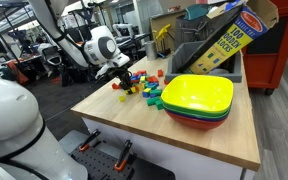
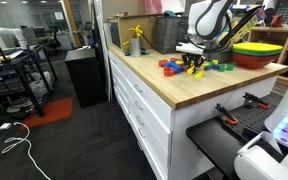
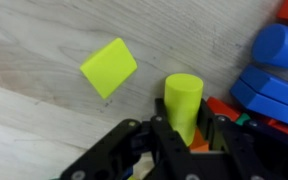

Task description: Pick up the yellow cylindrical block and move it forward and to the left

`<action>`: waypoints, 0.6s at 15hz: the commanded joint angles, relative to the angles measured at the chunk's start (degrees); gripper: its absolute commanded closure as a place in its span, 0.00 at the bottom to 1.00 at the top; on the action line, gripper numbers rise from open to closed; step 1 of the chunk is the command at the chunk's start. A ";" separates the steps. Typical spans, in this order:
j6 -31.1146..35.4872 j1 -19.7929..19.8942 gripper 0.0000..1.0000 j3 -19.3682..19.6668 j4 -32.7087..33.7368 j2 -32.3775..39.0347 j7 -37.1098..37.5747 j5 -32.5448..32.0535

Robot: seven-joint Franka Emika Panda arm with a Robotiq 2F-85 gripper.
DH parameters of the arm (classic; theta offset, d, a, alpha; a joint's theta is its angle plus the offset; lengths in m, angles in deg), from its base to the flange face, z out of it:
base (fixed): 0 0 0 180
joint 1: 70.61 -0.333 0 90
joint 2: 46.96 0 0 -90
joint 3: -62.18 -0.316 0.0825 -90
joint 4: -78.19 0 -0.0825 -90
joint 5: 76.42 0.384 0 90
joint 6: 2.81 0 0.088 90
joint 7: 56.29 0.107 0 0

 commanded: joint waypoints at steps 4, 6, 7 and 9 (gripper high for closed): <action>-9.67 -1.49 0.92 -0.59 0.55 -7.62 1.93 -3.60; -12.68 -0.67 0.92 -1.42 1.62 -9.22 2.09 -5.26; -13.94 -0.25 0.92 -1.75 2.35 -9.84 1.98 -6.12; -16.08 0.51 0.92 -2.27 3.92 -10.84 1.56 -7.71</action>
